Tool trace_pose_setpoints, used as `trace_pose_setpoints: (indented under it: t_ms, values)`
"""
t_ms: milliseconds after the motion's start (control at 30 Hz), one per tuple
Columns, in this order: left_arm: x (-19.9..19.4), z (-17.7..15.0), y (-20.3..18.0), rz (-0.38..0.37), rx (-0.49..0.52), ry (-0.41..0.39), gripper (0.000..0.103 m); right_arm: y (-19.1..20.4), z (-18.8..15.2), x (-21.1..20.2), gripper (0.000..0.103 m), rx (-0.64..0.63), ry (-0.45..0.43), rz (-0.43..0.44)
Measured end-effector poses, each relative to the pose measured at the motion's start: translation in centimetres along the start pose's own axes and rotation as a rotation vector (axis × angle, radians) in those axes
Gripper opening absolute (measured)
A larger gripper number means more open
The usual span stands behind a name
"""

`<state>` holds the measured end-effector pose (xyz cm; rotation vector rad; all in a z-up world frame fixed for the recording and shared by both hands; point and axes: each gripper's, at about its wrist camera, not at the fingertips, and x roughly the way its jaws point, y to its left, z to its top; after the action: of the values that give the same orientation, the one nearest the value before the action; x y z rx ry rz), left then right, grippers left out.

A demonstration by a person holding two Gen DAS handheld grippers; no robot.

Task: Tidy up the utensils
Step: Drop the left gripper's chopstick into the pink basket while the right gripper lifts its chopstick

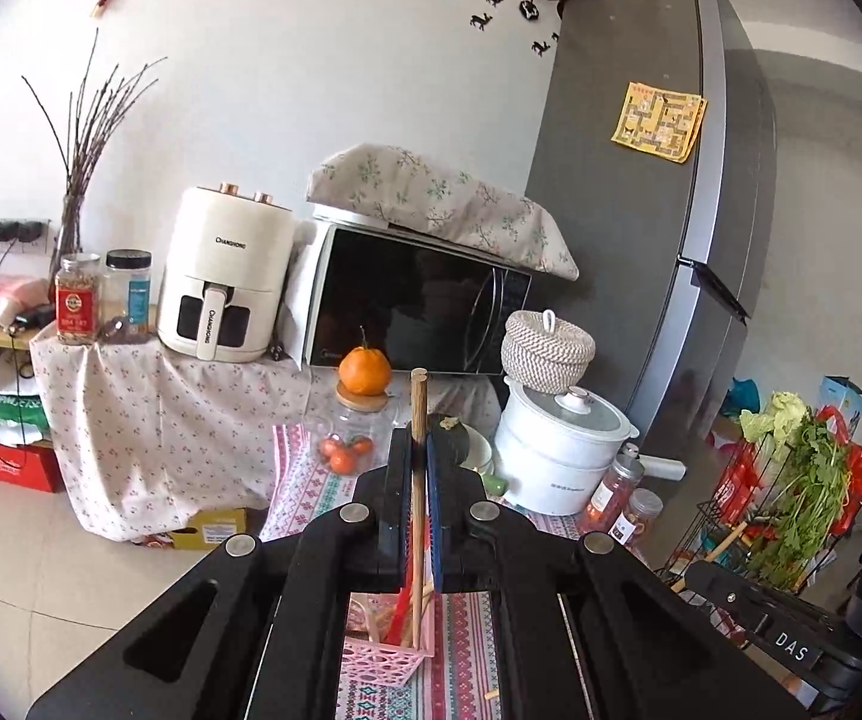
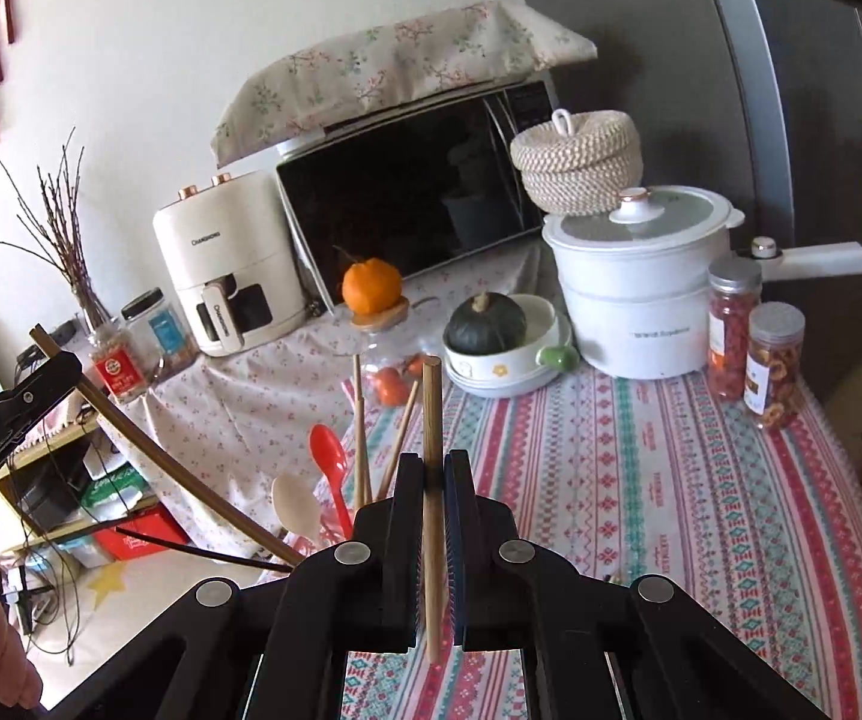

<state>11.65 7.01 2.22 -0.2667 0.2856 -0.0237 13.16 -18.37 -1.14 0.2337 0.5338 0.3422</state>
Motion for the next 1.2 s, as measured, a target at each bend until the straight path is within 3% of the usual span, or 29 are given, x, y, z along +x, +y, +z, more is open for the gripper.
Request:
trace_pose_setpoints:
  t_ms: [300,667,967,1067,1133,1200]
  values:
    - [3.4,-1.1,-0.2,0.069,0.035,0.013,0.004,-0.3,-0.3,1.3,0.005,0.004,0.023,-0.001]
    - [8.6,-2.7,-1.6,0.109,0.109,0.174,0.004,-0.4,-0.5,2.2,0.005,0.002,0.042,-0.006]
    - [11.6,-3.7,-1.7,0.135,0.122,0.225,0.006,-0.4,-0.8,3.0,0.005,-0.002,0.062,-0.016]
    - [11.8,-3.7,-1.3,0.124,0.099,0.24,0.027,-0.4,-0.7,3.1,0.005,0.001,0.063,-0.016]
    - [11.2,-3.5,-1.1,0.119,0.079,0.23,0.05,-0.3,-0.5,3.1,0.006,0.003,0.058,-0.012]
    - [10.5,-3.2,-1.0,0.11,0.077,0.225,0.054,0.0,-0.1,3.0,0.006,0.003,0.049,-0.003]
